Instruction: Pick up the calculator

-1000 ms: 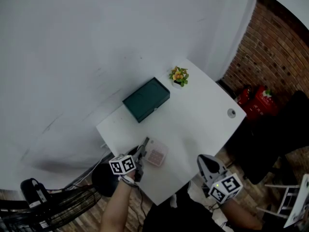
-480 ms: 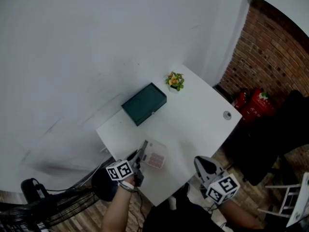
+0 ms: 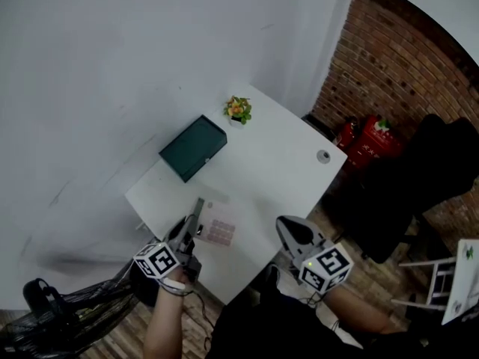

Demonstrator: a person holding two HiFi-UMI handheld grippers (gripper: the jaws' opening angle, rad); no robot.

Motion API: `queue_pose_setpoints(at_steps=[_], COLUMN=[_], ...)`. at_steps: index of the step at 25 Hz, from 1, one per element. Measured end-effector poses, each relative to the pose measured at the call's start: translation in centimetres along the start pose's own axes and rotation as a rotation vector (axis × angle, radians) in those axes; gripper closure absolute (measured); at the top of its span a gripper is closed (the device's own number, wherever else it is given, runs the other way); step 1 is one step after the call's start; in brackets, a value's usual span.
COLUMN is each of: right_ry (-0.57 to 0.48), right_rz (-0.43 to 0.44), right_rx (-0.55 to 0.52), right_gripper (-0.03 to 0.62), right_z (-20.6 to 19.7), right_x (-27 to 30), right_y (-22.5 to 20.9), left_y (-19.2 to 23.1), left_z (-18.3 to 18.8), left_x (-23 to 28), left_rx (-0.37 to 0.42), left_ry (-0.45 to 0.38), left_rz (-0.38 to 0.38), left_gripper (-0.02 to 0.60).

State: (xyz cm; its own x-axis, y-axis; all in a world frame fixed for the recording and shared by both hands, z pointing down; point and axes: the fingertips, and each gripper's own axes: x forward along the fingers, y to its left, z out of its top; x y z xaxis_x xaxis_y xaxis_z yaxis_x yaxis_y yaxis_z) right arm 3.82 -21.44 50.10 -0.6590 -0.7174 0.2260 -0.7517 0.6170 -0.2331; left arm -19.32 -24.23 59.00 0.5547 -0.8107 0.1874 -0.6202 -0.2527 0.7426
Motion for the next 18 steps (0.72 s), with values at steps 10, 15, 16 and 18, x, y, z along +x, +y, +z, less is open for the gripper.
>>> queue_pose_setpoints(at_steps=[10,15,16,18], right_ry=[-0.030,-0.045,-0.050,-0.057], right_rz=[-0.010,-0.004,-0.002,-0.001], right_rx=[-0.040,-0.058,-0.061,-0.064], right_gripper=[0.589,0.589,0.589,0.589], right_z=[2.0,3.0,3.2,3.6], right_x=[-0.6,-0.8,-0.8,-0.9], right_y=[0.4,0.8,0.8,0.8], left_y=[-7.1,-10.6,-11.2,-12.4], left_z=[2.8,4.8,5.3,6.0], left_x=[-0.8,-1.1,-1.2,-1.4], left_rx=[0.094,0.138,0.147,0.160], left_ry=[-0.033,-0.065,-0.072,-0.085], left_rz=[-0.095,-0.150,-0.159,-0.176], left_gripper=[0.535,0.535,0.535,0.535])
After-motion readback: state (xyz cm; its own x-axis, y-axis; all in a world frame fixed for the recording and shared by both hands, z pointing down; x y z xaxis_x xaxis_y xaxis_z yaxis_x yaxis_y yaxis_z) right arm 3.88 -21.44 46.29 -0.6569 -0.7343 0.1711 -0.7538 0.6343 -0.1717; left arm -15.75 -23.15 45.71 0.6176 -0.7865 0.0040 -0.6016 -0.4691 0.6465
